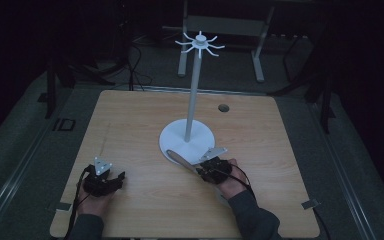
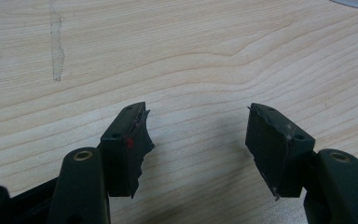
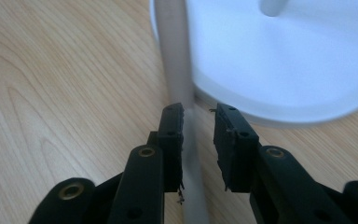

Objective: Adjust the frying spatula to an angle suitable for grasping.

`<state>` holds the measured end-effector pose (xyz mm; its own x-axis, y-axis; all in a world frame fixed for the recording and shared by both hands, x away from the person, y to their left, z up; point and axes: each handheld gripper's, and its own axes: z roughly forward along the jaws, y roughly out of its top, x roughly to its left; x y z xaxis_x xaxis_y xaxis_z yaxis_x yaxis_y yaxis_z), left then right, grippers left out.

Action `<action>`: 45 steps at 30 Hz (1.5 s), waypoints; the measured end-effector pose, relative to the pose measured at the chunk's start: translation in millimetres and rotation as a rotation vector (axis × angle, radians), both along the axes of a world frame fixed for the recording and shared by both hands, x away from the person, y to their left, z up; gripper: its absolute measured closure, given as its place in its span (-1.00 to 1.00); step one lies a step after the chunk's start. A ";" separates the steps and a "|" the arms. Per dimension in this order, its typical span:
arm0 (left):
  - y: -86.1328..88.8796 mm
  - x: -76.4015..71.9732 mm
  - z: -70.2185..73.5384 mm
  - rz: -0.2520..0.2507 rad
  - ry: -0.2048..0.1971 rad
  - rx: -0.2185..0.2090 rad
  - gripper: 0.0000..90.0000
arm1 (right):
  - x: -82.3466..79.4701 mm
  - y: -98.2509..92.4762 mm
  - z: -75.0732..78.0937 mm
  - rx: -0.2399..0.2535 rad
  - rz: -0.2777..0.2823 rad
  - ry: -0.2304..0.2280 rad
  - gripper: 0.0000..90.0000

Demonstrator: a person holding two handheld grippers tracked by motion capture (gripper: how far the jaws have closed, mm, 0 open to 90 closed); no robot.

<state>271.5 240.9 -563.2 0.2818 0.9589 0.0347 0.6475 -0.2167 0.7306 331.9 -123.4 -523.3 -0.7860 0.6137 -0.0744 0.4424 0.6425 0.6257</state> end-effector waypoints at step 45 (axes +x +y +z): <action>0.4 -0.3 -0.5 0.001 0.002 0.002 -0.13 | 26.8 -48.3 -13.9 -0.134 -0.046 0.069 0.67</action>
<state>271.2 241.3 -563.7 0.2809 0.9590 0.0364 0.6495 -0.2179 0.7285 358.7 -171.7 -537.2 -0.7635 0.6373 -0.1045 0.5123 0.6963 0.5027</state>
